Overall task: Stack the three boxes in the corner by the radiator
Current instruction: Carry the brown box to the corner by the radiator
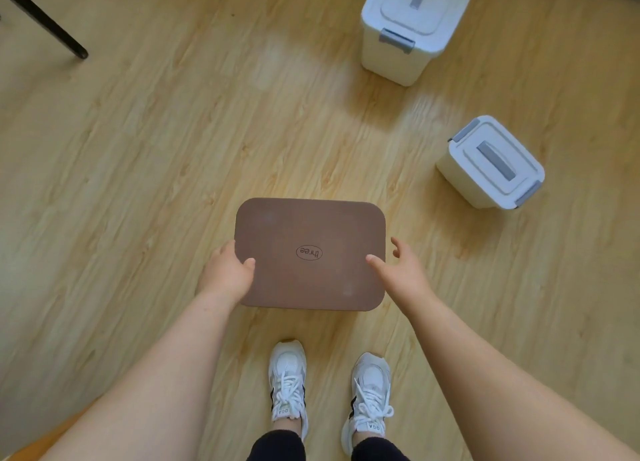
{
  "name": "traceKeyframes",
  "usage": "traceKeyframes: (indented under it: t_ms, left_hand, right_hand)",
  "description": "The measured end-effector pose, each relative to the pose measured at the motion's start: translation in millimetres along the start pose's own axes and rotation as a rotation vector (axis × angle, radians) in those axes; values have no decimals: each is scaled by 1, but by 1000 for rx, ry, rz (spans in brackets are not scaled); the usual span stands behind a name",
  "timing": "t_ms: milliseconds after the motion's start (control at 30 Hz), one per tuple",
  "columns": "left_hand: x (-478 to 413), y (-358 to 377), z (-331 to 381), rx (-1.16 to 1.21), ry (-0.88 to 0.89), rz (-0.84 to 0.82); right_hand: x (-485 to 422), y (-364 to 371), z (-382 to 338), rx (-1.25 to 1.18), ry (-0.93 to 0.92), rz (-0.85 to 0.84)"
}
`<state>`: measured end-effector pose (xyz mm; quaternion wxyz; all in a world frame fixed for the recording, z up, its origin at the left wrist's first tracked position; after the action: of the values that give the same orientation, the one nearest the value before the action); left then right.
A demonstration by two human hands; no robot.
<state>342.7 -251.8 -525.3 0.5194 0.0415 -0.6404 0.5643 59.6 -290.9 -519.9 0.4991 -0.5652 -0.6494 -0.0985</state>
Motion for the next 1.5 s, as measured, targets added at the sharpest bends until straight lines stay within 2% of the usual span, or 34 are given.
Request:
traceKeyframes:
  t_ms: [233, 567, 733, 967, 1167, 1367, 1500]
  left_hand:
    - [-82, 47, -30, 138, -88, 5]
    - [-146, 85, -45, 685, -202, -91]
    - [-147, 93, -45, 712, -220, -60]
    - [-126, 82, -34, 752, -232, -21]
    - [-81, 47, -6, 779, -186, 18]
    - [-4, 0, 28, 838, -166, -6]
    - [75, -36, 75, 800, -102, -9]
  right_hand:
    - [-84, 29, 34, 0, 17, 46]
    - [-151, 61, 80, -215, 202, -21]
    - [-159, 68, 87, -251, 234, -7]
    - [-148, 52, 73, -294, 225, 28]
    - [-104, 12, 51, -366, 202, 71]
    - [-28, -53, 31, -455, 153, 108]
    - [47, -121, 24, -530, 151, 156]
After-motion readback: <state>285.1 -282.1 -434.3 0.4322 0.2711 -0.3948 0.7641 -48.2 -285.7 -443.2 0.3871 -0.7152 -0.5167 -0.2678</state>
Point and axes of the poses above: each hand's wrist, its own x-axis away from the middle knuckle, its own y-axis out of the palm, z = x × y, the point moved 2 cm from there along -x, towards the middle knuckle, and after that the axes turned 2 degrees about -z, right-handed, at the moved point
